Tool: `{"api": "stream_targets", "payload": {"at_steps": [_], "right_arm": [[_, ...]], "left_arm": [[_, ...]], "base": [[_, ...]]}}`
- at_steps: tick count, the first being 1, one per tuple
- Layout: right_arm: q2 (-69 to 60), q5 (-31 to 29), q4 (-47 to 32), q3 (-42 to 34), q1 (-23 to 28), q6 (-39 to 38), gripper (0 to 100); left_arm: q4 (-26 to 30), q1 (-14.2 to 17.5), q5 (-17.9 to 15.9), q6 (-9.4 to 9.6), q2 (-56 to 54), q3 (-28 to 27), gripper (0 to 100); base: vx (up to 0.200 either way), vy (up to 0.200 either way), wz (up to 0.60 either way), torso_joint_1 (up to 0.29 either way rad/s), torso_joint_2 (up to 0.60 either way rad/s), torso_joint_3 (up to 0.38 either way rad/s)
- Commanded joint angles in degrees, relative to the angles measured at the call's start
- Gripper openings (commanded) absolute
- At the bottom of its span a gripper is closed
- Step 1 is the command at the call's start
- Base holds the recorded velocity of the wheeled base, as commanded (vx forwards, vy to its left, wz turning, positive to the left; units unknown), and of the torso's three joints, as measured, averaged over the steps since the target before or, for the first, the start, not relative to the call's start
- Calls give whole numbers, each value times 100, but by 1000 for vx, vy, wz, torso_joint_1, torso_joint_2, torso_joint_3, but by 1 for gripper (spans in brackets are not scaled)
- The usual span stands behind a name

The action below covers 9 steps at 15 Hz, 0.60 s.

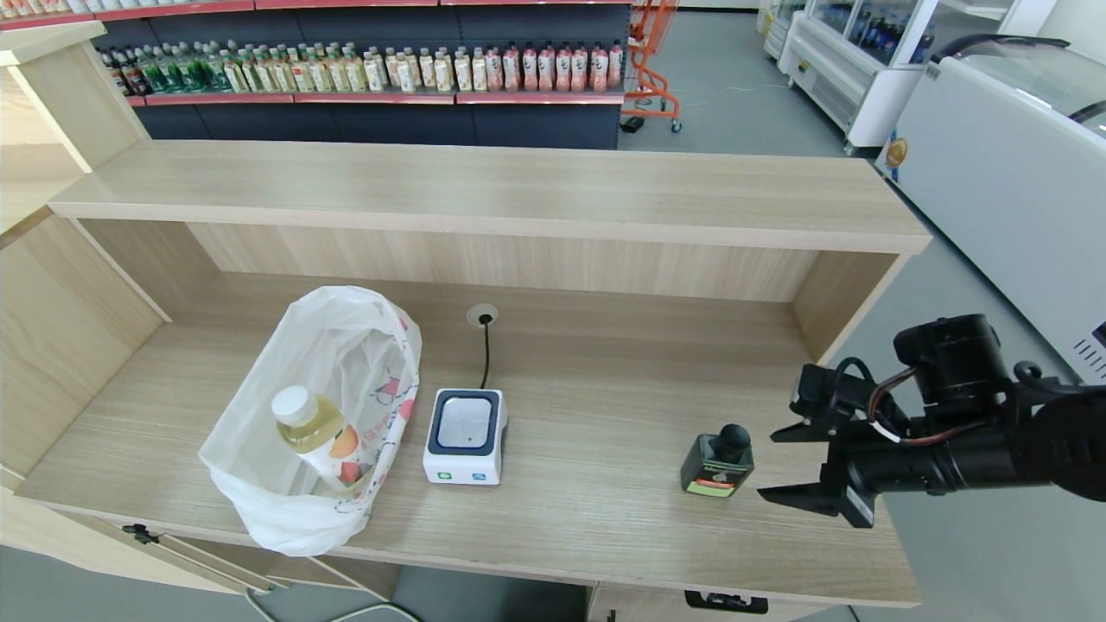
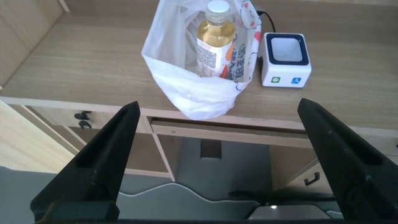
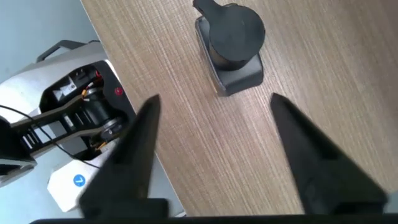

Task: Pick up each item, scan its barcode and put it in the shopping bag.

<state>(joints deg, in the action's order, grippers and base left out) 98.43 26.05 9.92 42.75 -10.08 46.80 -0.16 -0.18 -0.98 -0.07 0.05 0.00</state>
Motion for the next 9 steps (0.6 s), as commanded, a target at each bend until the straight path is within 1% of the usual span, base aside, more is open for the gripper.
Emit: {"api": "stream_targets", "payload": {"at_steps": [1, 3, 5, 7, 8, 9], "right_arm": [[-157, -4, 27, -4, 68, 13, 100], [212, 14, 62, 111, 59, 136, 100], [555, 23, 177, 146, -73, 136, 100], [836, 49, 555, 163, -187, 136, 100], [1073, 58, 880, 198, -310, 119, 100], [1205, 58, 915, 286, -372, 119, 100]], "left_arm": [[-2, 1, 1, -1, 4, 0, 100], [-2, 1, 1, -1, 4, 0, 100], [-2, 1, 1, -1, 4, 0, 100], [-2, 1, 1, -1, 4, 0, 100], [-2, 1, 1, -1, 4, 0, 100], [-2, 1, 1, -1, 4, 0, 100]], "base": [[0, 0, 0, 0, 0, 0], [0, 0, 0, 0, 0, 0], [0, 0, 0, 0, 0, 0], [0, 0, 0, 0, 0, 0], [0, 0, 0, 0, 0, 0], [0, 0, 0, 0, 0, 0]]}}
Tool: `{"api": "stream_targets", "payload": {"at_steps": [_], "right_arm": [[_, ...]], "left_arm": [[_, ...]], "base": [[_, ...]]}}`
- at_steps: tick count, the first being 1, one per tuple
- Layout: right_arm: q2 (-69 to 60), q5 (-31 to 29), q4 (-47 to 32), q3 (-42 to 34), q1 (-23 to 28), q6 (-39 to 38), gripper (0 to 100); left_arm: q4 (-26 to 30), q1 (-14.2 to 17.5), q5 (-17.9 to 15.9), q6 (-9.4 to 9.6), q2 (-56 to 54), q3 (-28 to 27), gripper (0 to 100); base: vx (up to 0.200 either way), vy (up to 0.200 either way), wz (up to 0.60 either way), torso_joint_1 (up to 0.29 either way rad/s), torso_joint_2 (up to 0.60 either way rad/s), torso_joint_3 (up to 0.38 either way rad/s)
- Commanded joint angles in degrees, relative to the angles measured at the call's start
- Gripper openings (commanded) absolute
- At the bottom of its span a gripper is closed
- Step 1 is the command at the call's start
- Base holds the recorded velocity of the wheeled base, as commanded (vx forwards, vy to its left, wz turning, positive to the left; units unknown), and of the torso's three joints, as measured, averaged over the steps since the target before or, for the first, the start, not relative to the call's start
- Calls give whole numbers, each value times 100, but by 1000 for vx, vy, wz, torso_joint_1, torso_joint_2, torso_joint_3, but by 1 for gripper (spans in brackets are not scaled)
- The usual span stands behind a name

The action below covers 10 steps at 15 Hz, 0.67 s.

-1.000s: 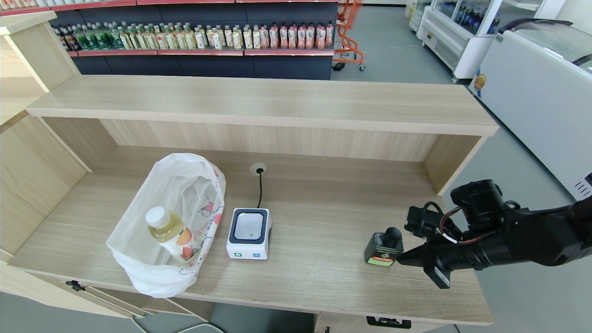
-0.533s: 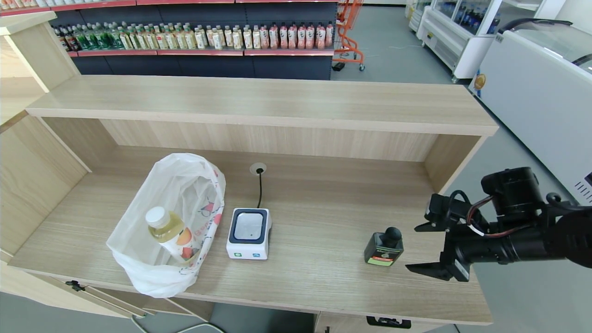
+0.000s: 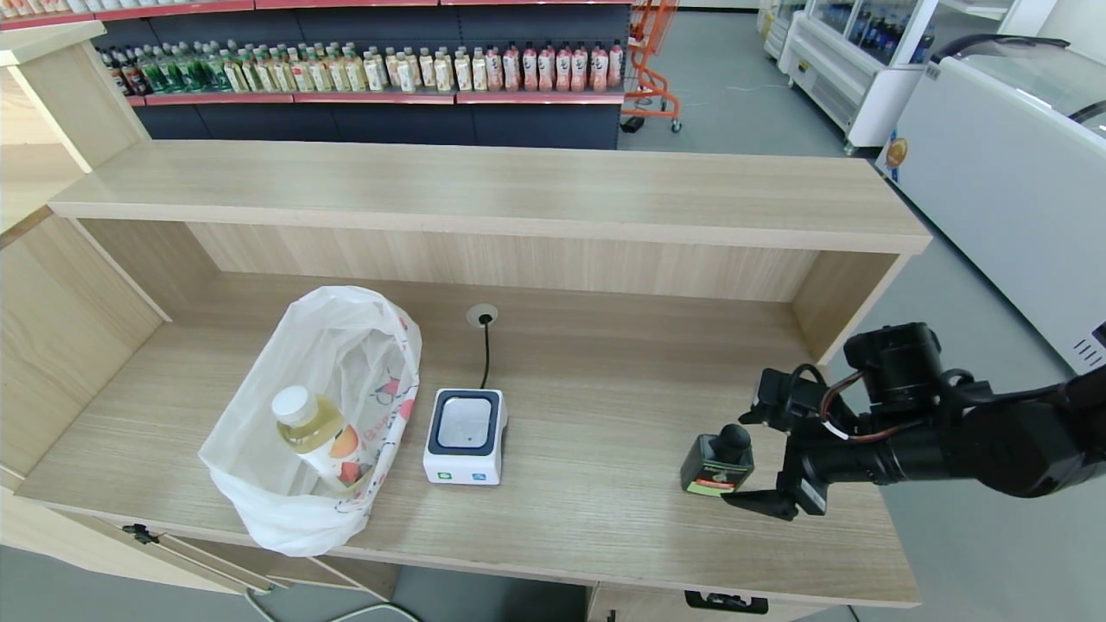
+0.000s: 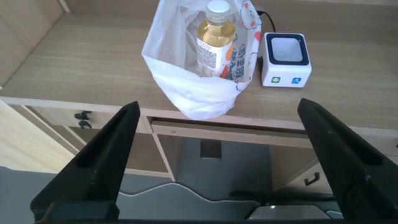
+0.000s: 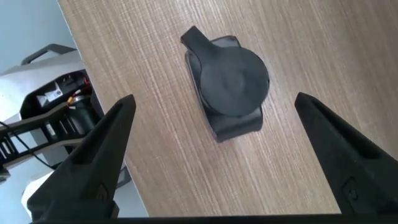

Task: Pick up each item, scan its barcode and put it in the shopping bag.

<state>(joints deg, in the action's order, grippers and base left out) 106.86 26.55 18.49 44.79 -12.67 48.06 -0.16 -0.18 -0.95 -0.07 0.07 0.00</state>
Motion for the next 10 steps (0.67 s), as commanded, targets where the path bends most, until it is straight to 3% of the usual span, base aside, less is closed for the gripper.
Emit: {"api": "stream_targets", "payload": {"at_steps": [1, 8, 9, 10], "right_arm": [[449, 8, 67, 135, -175, -7, 100], [1021, -1, 348, 346, -386, -33, 100], [1073, -10, 366, 364, -395, -42, 0], [1082, -10, 392, 382, -395, -42, 0]], "left_arm": [[-2, 1, -2, -1, 1, 0, 100], [-2, 1, -2, -1, 1, 0, 100], [-2, 1, -2, -1, 1, 0, 100], [-2, 1, -2, -1, 1, 0, 100]], "base": [[0, 0, 0, 0, 0, 0], [0, 0, 0, 0, 0, 0], [0, 0, 0, 0, 0, 0], [0, 0, 0, 0, 0, 0]]}}
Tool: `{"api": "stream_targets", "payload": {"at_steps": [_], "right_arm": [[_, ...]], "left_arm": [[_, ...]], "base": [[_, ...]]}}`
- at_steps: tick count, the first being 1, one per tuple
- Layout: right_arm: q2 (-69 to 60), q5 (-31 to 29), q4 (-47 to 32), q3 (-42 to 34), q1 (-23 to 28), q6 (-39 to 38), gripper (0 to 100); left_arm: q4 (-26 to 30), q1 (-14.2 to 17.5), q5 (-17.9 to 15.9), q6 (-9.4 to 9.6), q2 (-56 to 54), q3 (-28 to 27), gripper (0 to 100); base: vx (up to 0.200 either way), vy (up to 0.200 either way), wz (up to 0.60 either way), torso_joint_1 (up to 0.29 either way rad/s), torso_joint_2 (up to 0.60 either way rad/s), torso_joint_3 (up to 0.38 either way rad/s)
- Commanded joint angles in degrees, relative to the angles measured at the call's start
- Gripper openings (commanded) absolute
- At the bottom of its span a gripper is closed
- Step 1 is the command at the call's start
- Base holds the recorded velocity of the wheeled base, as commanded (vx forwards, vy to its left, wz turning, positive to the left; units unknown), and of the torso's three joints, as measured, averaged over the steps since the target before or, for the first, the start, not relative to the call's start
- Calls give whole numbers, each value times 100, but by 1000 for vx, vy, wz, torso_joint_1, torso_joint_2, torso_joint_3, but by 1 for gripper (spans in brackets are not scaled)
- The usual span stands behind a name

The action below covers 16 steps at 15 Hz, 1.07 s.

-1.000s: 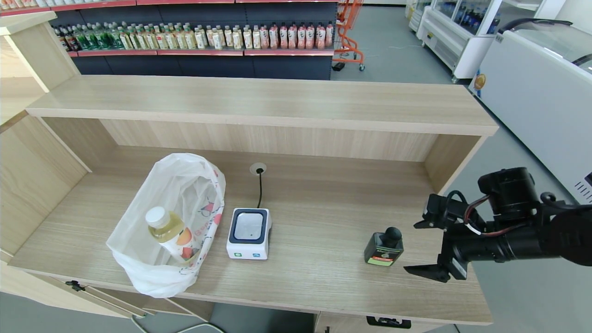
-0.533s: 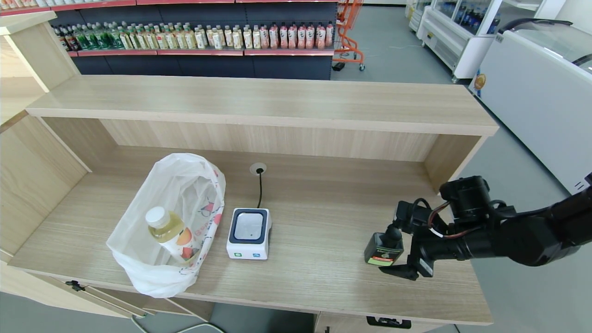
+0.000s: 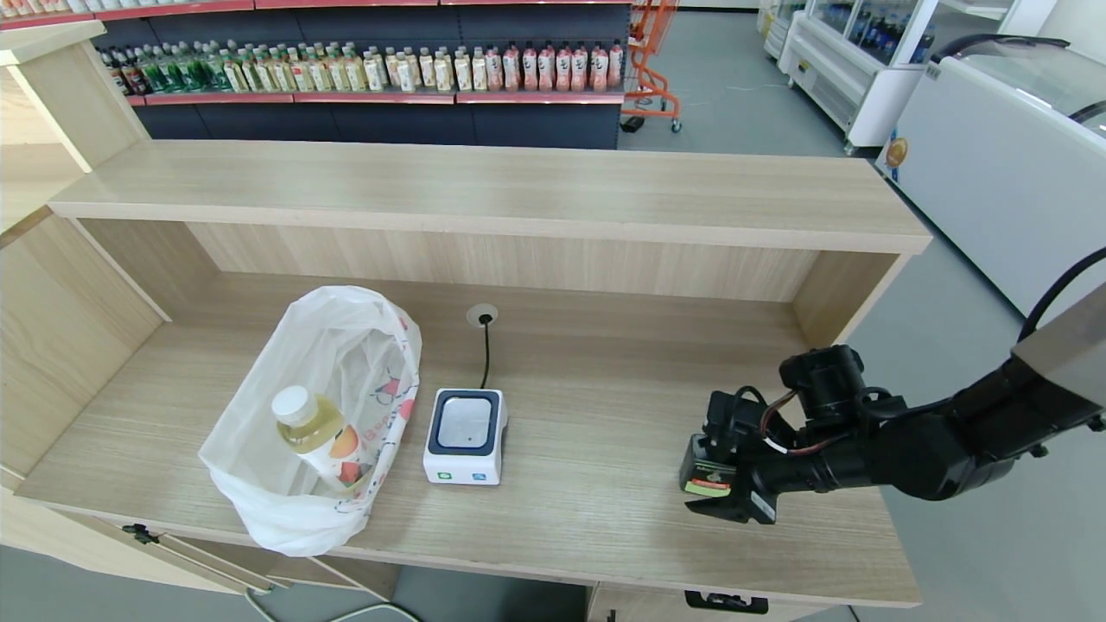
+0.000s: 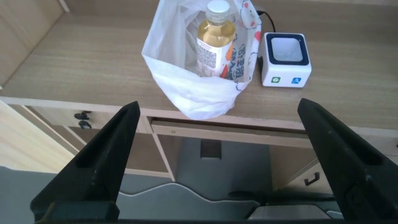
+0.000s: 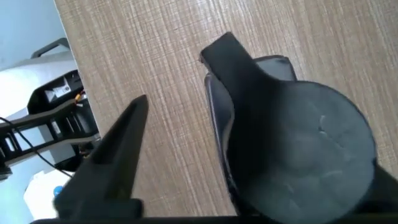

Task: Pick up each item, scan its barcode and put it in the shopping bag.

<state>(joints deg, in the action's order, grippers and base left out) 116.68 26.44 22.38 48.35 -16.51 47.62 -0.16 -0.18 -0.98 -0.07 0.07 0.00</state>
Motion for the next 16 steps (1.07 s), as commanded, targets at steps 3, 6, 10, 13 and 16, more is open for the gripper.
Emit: {"api": "stream_targets", "payload": {"at_steps": [3, 6, 10, 13, 16], "right_arm": [[-31, 10, 100, 61, 7, 2, 0], [-470, -7, 73, 43, -2, 28, 0], [-1455, -1730, 73, -502, 60, 187, 0], [-1938, -1686, 100, -722, 605, 107, 0], [-3608, -1528, 372, -1038, 359, 1294, 0]], "left_arm": [[-2, 1, 1, -1, 1, 0, 100], [-2, 1, 1, -1, 1, 0, 100], [-2, 1, 1, -1, 1, 0, 100], [-2, 1, 1, -1, 1, 0, 100], [-2, 1, 1, -1, 1, 0, 100]], "base": [[0, 0, 0, 0, 0, 0], [0, 0, 0, 0, 0, 0], [0, 0, 0, 0, 0, 0], [0, 0, 0, 0, 0, 0], [0, 0, 0, 0, 0, 0]]}}
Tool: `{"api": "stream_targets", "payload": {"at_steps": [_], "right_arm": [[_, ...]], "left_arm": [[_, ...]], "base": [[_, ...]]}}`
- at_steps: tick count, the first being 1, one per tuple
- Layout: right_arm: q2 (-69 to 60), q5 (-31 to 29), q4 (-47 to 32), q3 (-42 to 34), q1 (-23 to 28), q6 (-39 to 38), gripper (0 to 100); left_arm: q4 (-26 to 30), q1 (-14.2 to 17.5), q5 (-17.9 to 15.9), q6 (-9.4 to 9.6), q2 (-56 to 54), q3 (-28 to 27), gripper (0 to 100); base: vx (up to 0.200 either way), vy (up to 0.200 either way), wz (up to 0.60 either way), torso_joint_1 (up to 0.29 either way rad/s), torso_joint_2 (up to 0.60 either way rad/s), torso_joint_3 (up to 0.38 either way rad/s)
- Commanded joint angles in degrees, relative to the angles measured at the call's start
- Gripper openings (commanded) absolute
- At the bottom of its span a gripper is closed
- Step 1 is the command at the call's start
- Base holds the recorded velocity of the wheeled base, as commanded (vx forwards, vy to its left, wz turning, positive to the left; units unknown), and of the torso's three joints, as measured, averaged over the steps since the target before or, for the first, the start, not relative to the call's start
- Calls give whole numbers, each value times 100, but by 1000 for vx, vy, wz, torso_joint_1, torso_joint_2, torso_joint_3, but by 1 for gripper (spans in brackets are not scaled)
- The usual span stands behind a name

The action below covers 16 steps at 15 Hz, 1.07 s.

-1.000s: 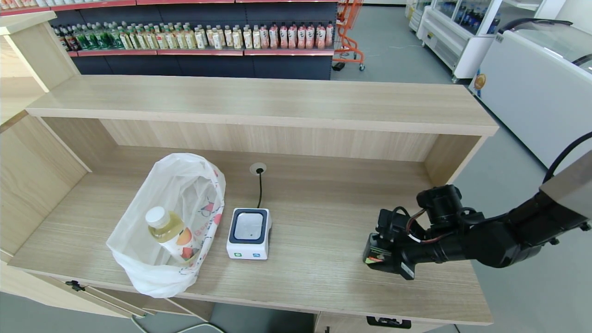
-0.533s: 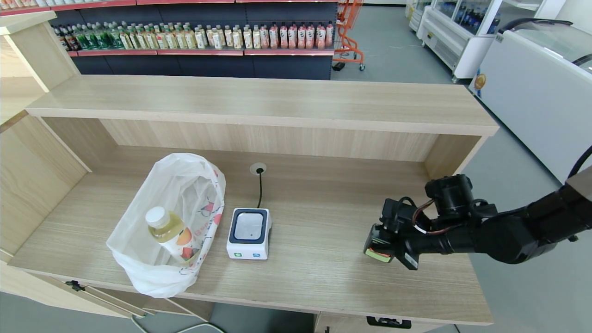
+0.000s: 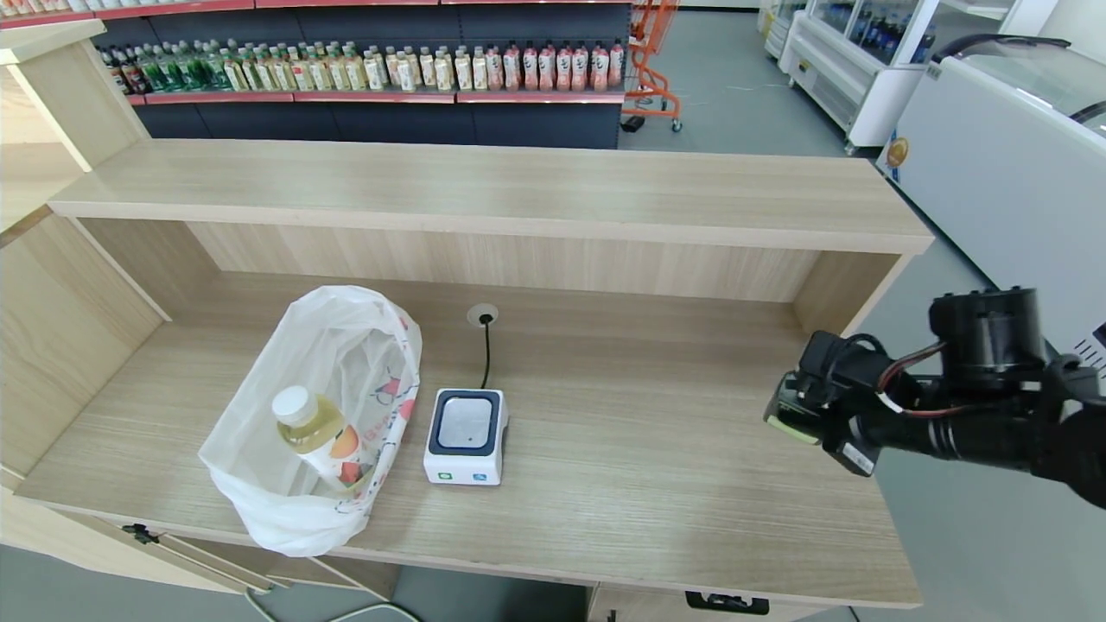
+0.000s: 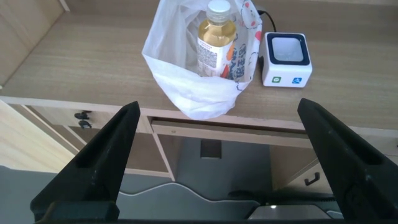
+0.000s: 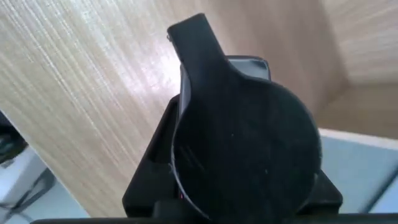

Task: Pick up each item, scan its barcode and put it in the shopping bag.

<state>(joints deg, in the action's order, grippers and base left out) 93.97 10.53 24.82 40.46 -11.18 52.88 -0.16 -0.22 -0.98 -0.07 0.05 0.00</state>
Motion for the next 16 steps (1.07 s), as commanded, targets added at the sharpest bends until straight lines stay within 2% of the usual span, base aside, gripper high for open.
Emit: {"api": "stream_targets", "payload": {"at_steps": [1, 2, 3, 4, 6, 7, 8, 10, 12, 13, 16], "right_arm": [[-1724, 124, 128, -469, -324, 1664, 0], [-1776, 142, 128, -504, -359, 1787, 0], [-2304, 617, 5, -1111, -578, 3615, 0], [-2392, 959, -399, -1216, -701, 4810, 0], [-2233, 1434, -1093, -1128, -1255, 6445, 0], [-2146, 1504, -1111, -1128, -1431, 6885, 0], [-1891, 1715, -1111, -1119, -1835, 7711, 0], [-1478, 1979, -1041, -1014, -2415, 8449, 0], [-1363, 2067, -557, -838, -2661, 9126, 0], [-1144, 2374, -258, -592, -3048, 9530, 0], [-537, 3104, -12, -267, -3154, 9987, 0]], "left_arm": [[-2, 4, 1, -1, 4, 0, 100], [-2, 4, 1, -1, 4, 0, 100], [-2, 4, 1, -1, 4, 0, 100], [-2, 4, 1, -1, 4, 0, 100], [-2, -4, 1, -1, 4, 0, 100], [-2, -4, 1, -1, 4, 0, 100], [-2, 4, 1, -1, 4, 0, 100], [-2, 4, 1, -1, 4, 0, 100], [-2, 4, 1, -1, 4, 0, 100], [-2, 4, 1, -1, 4, 0, 100], [-2, 4, 1, -1, 4, 0, 100]], "base": [[0, 0, 0, 0, 0, 0], [0, 0, 0, 0, 0, 0], [0, 0, 0, 0, 0, 0], [0, 0, 0, 0, 0, 0], [0, 0, 0, 0, 0, 0], [0, 0, 0, 0, 0, 0], [0, 0, 0, 0, 0, 0], [0, 0, 0, 0, 0, 0], [0, 0, 0, 0, 0, 0], [0, 0, 0, 0, 0, 0], [0, 0, 0, 0, 0, 0]]}}
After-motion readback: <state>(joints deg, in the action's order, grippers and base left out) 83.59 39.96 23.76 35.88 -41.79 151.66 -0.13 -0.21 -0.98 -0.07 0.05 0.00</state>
